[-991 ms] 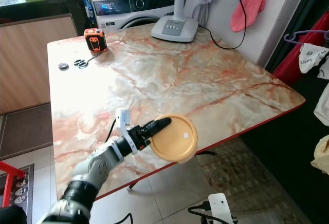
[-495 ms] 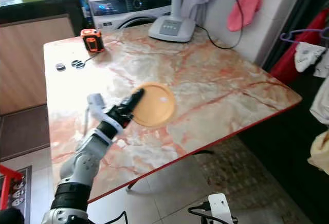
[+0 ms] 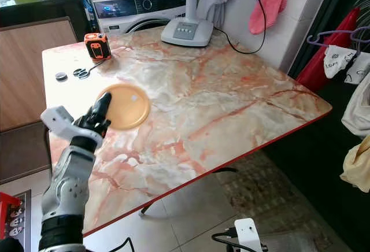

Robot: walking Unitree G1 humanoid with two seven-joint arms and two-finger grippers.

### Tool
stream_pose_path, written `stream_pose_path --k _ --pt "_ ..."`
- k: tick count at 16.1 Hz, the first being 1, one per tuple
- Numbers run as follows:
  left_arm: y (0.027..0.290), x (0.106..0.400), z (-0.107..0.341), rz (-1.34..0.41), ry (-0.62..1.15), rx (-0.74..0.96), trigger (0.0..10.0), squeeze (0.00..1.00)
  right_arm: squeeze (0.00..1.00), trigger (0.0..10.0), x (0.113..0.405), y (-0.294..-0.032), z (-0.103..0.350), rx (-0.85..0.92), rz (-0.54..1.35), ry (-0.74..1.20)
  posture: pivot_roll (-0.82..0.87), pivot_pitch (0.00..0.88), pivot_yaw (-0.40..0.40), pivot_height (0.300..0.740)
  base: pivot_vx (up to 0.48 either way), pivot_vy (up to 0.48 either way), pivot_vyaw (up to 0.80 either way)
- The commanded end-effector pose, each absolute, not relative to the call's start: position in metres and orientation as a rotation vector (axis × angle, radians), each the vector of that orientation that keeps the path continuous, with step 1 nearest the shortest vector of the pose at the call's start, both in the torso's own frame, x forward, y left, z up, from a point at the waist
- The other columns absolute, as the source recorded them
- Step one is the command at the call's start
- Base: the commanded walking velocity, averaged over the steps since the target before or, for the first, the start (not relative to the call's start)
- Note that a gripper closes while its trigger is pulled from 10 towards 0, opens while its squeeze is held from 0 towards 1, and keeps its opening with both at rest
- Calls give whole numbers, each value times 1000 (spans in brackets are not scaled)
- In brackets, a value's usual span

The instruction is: Restocking fridge

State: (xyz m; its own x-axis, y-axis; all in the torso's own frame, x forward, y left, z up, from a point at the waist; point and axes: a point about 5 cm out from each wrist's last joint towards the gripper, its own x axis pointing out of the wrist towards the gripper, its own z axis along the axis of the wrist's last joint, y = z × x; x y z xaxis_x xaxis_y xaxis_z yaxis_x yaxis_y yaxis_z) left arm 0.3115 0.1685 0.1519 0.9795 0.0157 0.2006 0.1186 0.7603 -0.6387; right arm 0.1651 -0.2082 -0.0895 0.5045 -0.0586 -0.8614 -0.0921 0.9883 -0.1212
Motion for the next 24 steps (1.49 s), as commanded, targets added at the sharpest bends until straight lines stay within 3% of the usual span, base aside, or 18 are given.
stream_pose_path --k 1,6,14,19,24 --pt "165 310 148 -35 -193 -692 10000 0 0 10000 164 -210 -90 -159 15 1043 -99 0 -47 740 0 0 0" --pt "150 310 143 -24 -137 -617 10000 0 0 10000 162 -210 -90 -153 6 1046 -105 0 -39 740 0 0 0" --pt "161 309 148 2 -148 -504 10000 0 0 10000 160 -201 -93 -116 -3 1044 -91 0 14 740 0 0 0" --pt "165 305 148 -26 -144 -350 10000 0 0 10000 160 -198 -93 -96 -14 1043 -90 0 34 740 0 0 0" --pt "157 308 151 -40 -150 -372 10000 0 0 10000 160 -200 -93 -99 -18 1041 -79 0 18 740 0 0 0"
